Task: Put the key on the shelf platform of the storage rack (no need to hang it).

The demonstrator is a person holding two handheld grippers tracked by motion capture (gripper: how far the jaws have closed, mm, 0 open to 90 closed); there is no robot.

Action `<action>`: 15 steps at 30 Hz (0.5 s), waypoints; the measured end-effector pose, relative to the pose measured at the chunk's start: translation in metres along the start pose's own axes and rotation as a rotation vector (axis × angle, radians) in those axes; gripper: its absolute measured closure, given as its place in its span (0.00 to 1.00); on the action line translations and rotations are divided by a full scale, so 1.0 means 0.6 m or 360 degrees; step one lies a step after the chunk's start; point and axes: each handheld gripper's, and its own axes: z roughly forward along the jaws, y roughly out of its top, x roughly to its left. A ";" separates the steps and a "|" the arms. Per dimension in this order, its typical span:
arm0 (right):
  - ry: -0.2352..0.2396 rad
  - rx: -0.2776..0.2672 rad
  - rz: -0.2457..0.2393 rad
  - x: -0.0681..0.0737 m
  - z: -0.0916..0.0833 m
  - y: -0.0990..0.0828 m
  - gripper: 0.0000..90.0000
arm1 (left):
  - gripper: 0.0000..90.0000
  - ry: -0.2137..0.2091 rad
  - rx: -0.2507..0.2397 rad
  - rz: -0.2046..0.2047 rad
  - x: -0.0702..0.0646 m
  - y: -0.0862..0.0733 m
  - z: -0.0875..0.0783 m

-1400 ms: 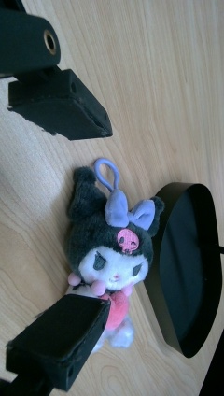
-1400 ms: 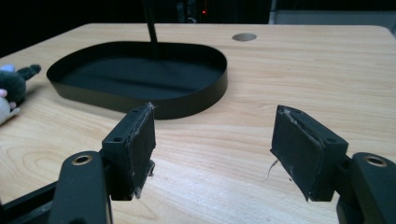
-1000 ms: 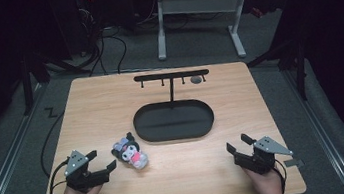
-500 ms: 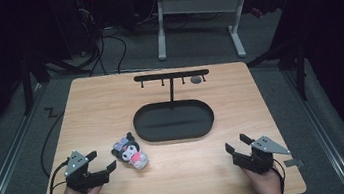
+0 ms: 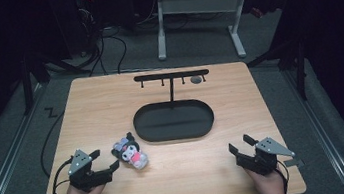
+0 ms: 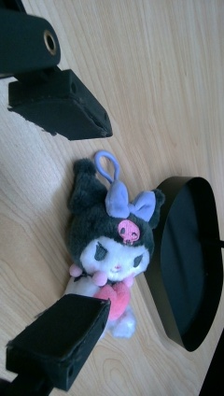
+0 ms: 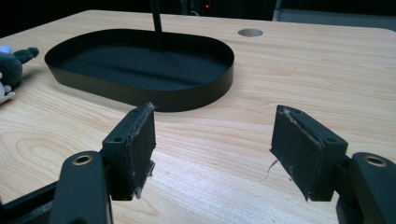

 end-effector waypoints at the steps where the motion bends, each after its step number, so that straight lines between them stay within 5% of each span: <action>1: -0.0002 -0.0007 0.0011 0.000 -0.002 0.000 0.34 | 0.17 -0.0006 0.0003 -0.0002 -0.001 0.001 0.002; 11: 0.0016 -0.0027 0.0010 -0.004 -0.008 0.004 0.32 | 0.17 -0.0046 0.0027 0.0021 -0.022 0.002 0.013; 15: 0.0040 -0.0040 -0.0052 -0.003 0.002 0.013 0.29 | 0.17 -0.0044 0.0040 0.0010 -0.035 0.009 0.017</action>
